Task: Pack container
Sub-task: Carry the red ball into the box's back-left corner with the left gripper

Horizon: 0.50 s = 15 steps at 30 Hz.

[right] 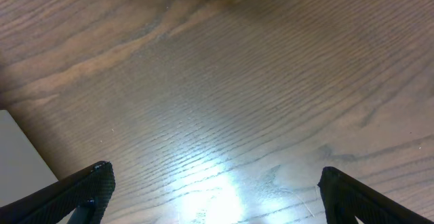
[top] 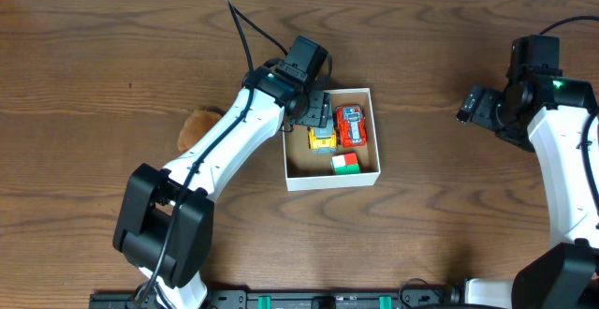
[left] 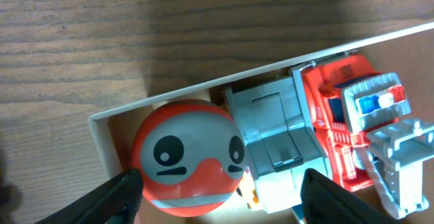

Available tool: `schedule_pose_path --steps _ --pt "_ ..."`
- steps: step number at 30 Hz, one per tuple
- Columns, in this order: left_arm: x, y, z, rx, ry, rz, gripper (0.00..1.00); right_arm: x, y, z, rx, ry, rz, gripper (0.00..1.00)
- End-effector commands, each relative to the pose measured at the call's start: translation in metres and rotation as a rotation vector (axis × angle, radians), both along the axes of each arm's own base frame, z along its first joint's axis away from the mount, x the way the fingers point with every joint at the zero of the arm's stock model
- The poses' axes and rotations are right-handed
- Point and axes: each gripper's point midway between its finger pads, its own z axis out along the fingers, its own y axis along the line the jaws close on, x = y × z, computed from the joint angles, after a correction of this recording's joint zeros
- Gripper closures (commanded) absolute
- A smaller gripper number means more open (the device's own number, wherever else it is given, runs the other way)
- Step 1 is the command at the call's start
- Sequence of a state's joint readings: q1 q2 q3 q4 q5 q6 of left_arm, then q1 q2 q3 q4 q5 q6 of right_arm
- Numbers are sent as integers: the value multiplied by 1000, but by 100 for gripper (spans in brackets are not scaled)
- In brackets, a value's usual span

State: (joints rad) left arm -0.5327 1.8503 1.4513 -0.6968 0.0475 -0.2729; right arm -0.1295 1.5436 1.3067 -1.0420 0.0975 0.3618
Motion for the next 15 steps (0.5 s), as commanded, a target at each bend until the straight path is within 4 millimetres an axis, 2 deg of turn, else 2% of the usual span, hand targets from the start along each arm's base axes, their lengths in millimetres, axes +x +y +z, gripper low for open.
schedule_pose_path --steps 1,4,7,9,10,11,13,15 --pt "4 3 24 -14 -57 2 28 -1 -1 0 -6 3 10 1" --pt "3 3 34 -25 -77 2 30 -1 -1 0 -6 3 10 1" --pt "3 3 36 -28 -81 3 31 -1 -1 0 -6 4 10 1" --pt "3 3 36 -27 -81 2 35 -1 -1 0 -6 5 10 1" --pt "3 3 36 -28 -81 3 43 -1 -1 0 -6 5 10 1" --pt "3 3 36 -28 -81 3 60 -1 -1 0 -6 5 10 1" --pt "3 4 35 -26 -80 3 80 -1 -1 0 -6 5 10 1" --pt "3 3 34 -26 -77 2 91 -1 -1 0 -6 4 10 1"
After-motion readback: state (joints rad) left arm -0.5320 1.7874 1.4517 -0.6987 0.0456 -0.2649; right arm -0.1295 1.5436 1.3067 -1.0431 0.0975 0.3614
